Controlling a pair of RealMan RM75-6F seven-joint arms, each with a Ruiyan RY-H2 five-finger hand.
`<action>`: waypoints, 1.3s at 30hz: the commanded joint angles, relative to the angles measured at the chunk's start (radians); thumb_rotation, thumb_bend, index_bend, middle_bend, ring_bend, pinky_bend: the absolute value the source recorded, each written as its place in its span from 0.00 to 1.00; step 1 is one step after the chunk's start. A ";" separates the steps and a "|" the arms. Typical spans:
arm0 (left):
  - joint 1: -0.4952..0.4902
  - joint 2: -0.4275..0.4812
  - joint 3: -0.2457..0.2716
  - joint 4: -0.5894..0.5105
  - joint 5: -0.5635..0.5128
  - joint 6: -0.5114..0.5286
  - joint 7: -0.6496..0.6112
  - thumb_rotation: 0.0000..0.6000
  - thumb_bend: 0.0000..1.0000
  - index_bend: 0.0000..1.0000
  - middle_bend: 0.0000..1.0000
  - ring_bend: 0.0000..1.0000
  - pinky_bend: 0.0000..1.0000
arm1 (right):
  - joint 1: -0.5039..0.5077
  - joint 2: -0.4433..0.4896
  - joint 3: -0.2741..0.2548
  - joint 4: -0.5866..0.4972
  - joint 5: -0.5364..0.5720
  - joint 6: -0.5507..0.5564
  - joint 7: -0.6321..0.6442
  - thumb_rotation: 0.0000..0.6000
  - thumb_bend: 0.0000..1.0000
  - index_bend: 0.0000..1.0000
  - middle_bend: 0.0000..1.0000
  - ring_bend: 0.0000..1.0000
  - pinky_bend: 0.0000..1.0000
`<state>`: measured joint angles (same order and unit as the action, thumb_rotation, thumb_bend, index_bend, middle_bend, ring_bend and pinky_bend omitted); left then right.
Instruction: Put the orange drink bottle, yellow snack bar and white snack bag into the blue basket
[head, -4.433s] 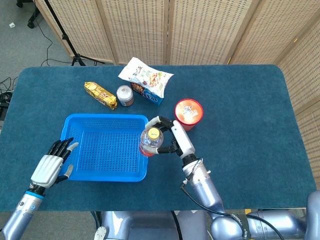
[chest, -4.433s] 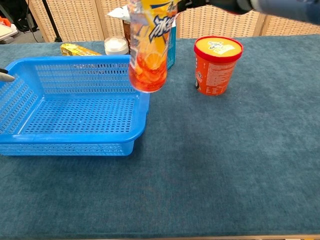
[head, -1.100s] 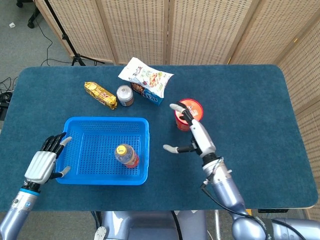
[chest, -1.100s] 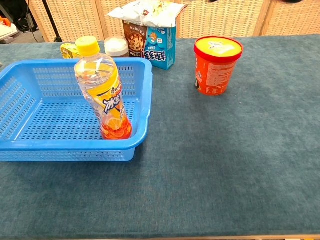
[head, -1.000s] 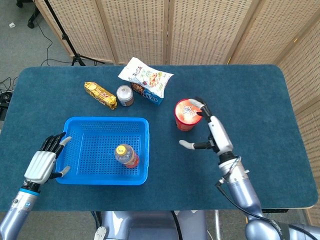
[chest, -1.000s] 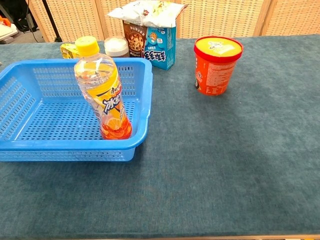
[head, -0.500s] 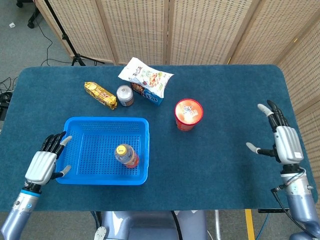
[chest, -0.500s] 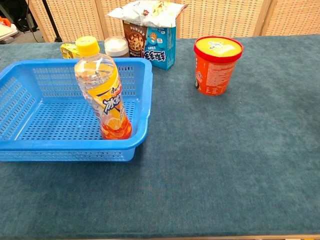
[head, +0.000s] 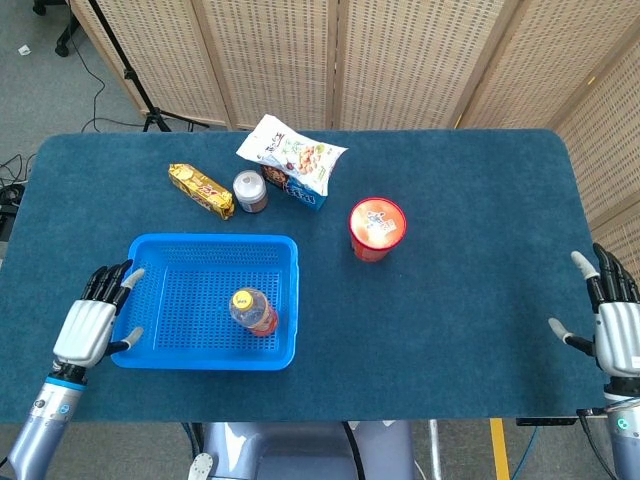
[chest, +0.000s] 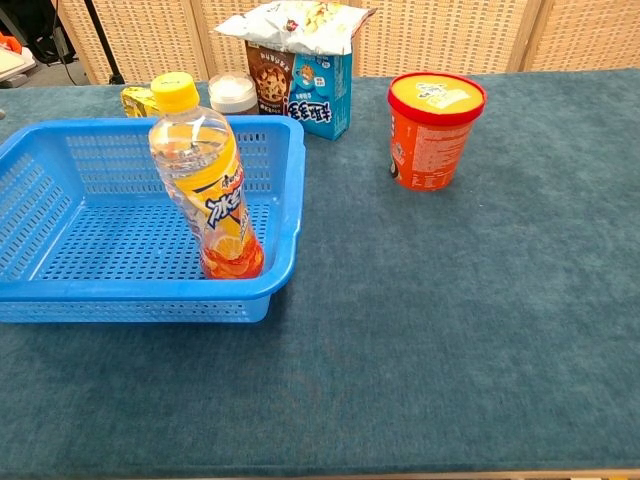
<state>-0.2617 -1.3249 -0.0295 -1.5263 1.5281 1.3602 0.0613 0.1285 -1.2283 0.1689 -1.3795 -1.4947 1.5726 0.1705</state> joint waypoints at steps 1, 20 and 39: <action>-0.016 0.007 -0.025 -0.009 -0.009 -0.001 0.022 1.00 0.24 0.08 0.00 0.00 0.00 | -0.003 -0.009 0.004 0.016 0.014 -0.002 0.017 1.00 0.16 0.11 0.00 0.00 0.13; -0.358 0.272 -0.230 -0.015 -0.293 -0.531 -0.038 1.00 0.22 0.08 0.00 0.00 0.00 | 0.001 -0.010 0.021 0.048 0.063 -0.034 0.037 1.00 0.16 0.11 0.00 0.00 0.13; -0.663 0.118 -0.191 0.359 -0.470 -0.938 0.055 1.00 0.22 0.08 0.00 0.00 0.00 | 0.010 -0.025 0.033 0.103 0.104 -0.076 0.059 1.00 0.16 0.11 0.00 0.00 0.13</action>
<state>-0.8981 -1.1923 -0.2285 -1.1960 1.0699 0.4549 0.1233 0.1378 -1.2531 0.2021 -1.2774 -1.3914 1.4973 0.2289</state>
